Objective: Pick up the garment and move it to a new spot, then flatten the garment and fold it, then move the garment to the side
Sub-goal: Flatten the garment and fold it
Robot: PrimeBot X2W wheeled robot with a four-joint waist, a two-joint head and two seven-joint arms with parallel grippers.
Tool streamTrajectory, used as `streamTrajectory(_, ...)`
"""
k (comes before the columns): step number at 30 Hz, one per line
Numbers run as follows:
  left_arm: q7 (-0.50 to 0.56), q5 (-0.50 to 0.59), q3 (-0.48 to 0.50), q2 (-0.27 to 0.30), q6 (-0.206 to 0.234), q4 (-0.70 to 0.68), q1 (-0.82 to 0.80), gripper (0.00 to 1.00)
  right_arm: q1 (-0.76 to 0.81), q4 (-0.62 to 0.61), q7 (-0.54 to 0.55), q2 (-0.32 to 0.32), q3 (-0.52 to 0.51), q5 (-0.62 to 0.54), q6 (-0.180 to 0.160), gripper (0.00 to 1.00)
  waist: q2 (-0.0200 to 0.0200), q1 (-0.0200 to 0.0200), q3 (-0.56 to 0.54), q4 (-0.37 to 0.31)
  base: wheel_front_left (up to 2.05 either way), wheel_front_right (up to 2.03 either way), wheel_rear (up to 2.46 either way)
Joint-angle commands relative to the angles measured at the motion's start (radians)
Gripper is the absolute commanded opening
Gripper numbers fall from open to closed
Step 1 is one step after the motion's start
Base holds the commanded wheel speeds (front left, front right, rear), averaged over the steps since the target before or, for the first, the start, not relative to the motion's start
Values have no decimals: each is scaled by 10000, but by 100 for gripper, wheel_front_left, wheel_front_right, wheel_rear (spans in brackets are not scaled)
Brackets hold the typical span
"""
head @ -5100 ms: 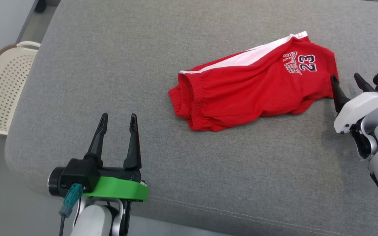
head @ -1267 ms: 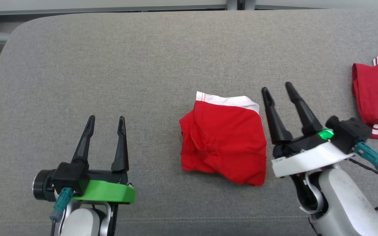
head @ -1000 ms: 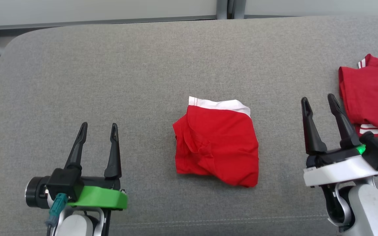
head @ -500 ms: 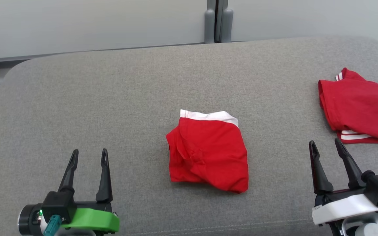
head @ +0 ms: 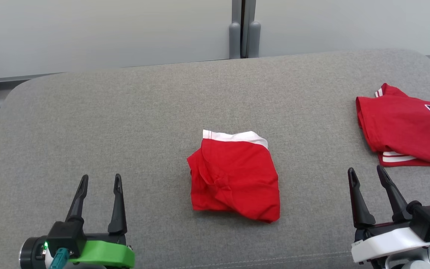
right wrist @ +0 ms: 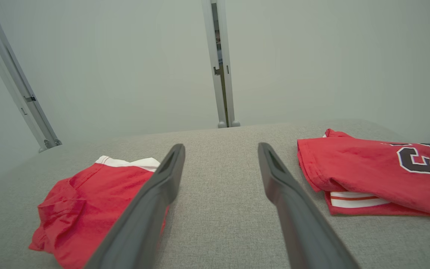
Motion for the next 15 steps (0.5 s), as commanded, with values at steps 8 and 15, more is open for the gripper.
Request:
streamTrajectory(8,-5,-48,-122,67,102,-78,54,100,115,139,-33,19,-5,93,-4,100,-1,0,60,84,0,0,0)
streamTrajectory(15,116,-135,-142,79,173,-26,55,100,-5,389,-34,-109,83,177,-4,0,-1,0,98,166,0,0,0)
